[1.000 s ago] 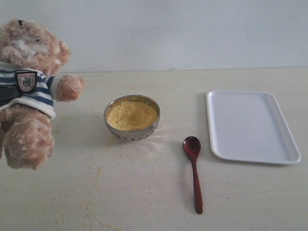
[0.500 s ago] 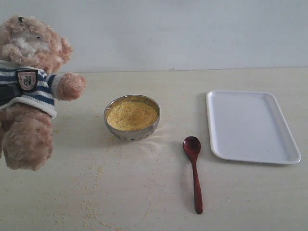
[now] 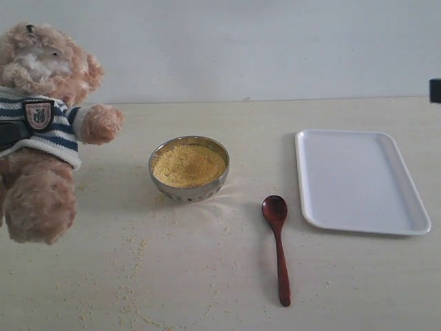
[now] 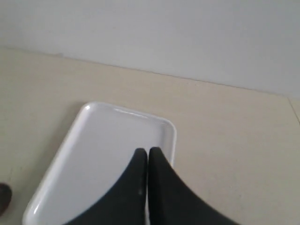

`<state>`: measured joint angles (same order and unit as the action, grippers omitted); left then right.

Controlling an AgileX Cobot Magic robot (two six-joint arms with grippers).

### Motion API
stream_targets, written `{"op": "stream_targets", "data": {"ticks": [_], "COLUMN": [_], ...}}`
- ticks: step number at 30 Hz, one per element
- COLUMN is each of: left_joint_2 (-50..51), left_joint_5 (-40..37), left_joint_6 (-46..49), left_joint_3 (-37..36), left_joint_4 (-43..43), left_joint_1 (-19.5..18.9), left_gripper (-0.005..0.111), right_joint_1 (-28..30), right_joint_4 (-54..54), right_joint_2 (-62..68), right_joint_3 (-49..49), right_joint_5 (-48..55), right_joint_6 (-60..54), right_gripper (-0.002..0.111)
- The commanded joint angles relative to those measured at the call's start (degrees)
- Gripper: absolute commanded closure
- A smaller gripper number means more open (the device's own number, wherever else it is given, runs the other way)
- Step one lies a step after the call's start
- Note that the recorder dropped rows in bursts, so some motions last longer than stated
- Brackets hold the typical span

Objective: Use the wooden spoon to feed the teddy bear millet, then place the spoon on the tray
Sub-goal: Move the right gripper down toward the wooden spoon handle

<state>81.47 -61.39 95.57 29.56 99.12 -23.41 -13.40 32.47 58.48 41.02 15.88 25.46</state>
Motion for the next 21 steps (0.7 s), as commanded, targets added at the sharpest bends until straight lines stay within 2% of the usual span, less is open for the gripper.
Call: {"op": "stream_targets", "data": {"ticks": [1,4,7,13,15,18,21], "left_joint_2": [0.2,0.2,0.2,0.2,0.2,0.2,0.2], "left_joint_5": [-0.9,-0.9,-0.9,-0.9,-0.9,-0.9,-0.9], "left_joint_6": [0.5,0.5,0.5,0.5,0.5,0.5,0.5], "left_joint_3": [-0.3,-0.3,-0.3,-0.3,-0.3,-0.3,-0.3], "left_joint_4": [0.8,0.8,0.8,0.8,0.8,0.8,0.8], "left_joint_1": [0.1,0.1,0.1,0.1,0.1,0.1,0.1], "left_gripper": [0.102,0.102,0.102,0.102,0.102,0.102,0.102], "right_joint_1": [-10.3,-16.5,-19.0,-19.1,-19.1,-19.2,-19.2], "right_joint_4": [-3.5,-3.7,-3.7,-4.4,-6.0,-13.1,-21.0], "right_joint_2": [1.0,3.7,7.6,13.6,14.2,14.2,14.4], "right_joint_3": [0.1,0.1,0.1,0.1,0.1,0.1,0.1], "right_joint_5": [3.8,7.2,8.1,8.2,8.6,8.6,7.7], "right_joint_6": [-18.9,-27.5,-26.9,-5.0,-2.6,-7.6,-15.6], "right_gripper": [0.108,0.108,0.108,0.108,0.108,0.095,0.069]}}
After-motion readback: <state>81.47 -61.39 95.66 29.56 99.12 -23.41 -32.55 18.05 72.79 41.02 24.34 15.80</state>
